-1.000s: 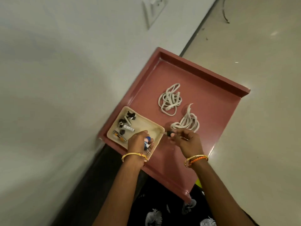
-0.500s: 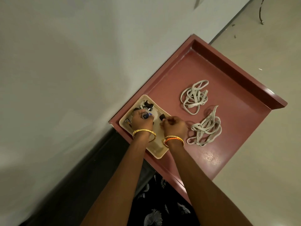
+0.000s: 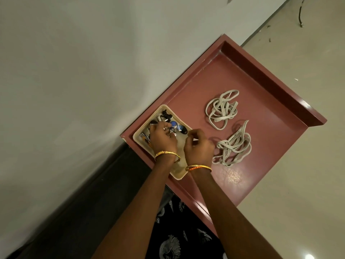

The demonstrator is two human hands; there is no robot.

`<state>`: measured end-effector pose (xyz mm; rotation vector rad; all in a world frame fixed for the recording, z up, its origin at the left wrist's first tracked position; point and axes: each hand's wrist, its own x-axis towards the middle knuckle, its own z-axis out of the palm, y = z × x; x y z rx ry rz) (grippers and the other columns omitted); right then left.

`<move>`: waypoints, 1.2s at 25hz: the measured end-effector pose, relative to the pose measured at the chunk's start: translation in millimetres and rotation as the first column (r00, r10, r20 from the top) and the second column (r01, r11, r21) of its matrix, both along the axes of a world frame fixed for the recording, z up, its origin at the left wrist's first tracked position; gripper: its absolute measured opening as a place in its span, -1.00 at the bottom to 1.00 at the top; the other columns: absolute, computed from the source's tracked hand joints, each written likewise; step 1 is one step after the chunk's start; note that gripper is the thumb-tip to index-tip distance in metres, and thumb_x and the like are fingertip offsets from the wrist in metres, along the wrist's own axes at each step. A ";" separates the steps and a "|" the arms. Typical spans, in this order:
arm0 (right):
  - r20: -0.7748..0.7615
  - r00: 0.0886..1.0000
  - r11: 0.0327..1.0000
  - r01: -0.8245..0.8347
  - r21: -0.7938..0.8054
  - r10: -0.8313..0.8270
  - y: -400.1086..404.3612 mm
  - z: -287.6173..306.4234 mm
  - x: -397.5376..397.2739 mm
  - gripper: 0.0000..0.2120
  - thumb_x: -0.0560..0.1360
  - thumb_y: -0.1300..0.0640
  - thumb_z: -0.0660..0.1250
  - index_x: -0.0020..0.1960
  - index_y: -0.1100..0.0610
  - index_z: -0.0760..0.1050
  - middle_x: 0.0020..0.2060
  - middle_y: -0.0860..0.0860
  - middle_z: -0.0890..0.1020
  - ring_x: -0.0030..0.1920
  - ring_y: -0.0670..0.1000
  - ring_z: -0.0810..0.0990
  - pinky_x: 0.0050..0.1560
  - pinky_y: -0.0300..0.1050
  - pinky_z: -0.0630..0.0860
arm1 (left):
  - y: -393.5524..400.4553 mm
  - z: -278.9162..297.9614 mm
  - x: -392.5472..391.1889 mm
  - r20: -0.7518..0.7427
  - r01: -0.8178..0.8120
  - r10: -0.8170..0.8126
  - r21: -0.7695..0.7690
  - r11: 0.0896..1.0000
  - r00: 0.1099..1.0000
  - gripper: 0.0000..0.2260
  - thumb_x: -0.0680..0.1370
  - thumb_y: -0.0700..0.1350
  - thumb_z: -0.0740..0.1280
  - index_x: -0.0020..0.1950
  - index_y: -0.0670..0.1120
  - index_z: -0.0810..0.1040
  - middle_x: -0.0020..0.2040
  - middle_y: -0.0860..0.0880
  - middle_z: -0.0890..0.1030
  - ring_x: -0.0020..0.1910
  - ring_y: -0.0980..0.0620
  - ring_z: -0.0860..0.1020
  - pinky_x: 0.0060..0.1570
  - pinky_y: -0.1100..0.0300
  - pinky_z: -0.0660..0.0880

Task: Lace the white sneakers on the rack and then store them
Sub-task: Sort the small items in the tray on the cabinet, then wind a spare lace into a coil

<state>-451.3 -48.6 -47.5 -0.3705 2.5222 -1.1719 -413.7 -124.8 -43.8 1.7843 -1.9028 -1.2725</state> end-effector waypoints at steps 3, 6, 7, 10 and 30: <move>-0.143 0.990 0.983 0.014 0.181 0.012 32.9 13.9 -30.1 -0.72 0.37 0.21 0.36 0.08 0.20 0.55 0.07 0.18 0.57 0.12 0.24 0.49 0.08 0.13 0.48 | 3.1 8.3 12.6 0.000 0.071 -0.071 -0.121 0.990 0.997 -0.80 0.43 -0.38 0.39 0.02 -0.22 0.58 0.17 -0.15 0.49 0.03 0.03 0.54 -0.04 0.27 0.49; 0.028 0.993 0.793 -0.111 0.599 0.118 71.0 16.5 -64.0 -0.34 0.32 -0.03 0.49 0.36 -0.02 0.37 0.47 0.17 0.14 0.47 0.27 0.03 0.37 0.31 0.13 | 19.2 14.1 34.5 0.033 0.158 -0.154 -0.218 0.963 0.987 -0.86 0.45 -0.36 0.36 -0.01 -0.23 0.57 0.17 -0.16 0.46 0.09 0.05 0.46 0.00 0.23 0.46; 0.119 0.982 0.749 -0.191 0.635 0.149 79.9 13.5 -67.9 -0.28 0.30 -0.07 0.51 0.40 -0.06 0.32 0.50 0.15 0.04 0.48 0.26 -0.03 0.37 0.31 0.14 | 26.7 14.4 42.9 0.054 0.185 -0.177 -0.214 0.959 0.983 -0.86 0.46 -0.35 0.34 -0.01 -0.22 0.57 0.17 -0.15 0.45 0.10 0.01 0.49 -0.02 0.24 0.46; 0.147 0.956 0.777 -0.293 0.556 0.255 95.6 -7.1 -63.7 -0.39 0.33 0.06 0.51 0.34 0.01 0.42 0.40 0.20 0.23 0.35 0.32 0.22 0.22 0.23 0.38 | 51.6 13.4 66.0 0.101 0.209 -0.197 -0.128 0.970 0.975 -0.86 0.50 -0.32 0.29 -0.01 -0.14 0.57 0.14 -0.07 0.44 0.03 -0.10 0.56 -0.12 0.31 0.45; 0.754 0.477 0.841 -0.510 -0.182 0.452 3.0 284.4 5.2 -0.87 0.46 0.24 0.18 -0.23 0.20 0.46 -0.52 0.08 0.53 -0.62 -0.05 0.38 -0.61 -0.35 0.23 | 35.8 282.5 140.2 -0.385 0.452 -0.302 0.401 0.797 0.872 -0.80 0.64 -0.15 0.15 -0.06 -0.09 0.55 -0.40 0.06 0.56 -0.35 0.16 0.60 -0.11 0.23 0.55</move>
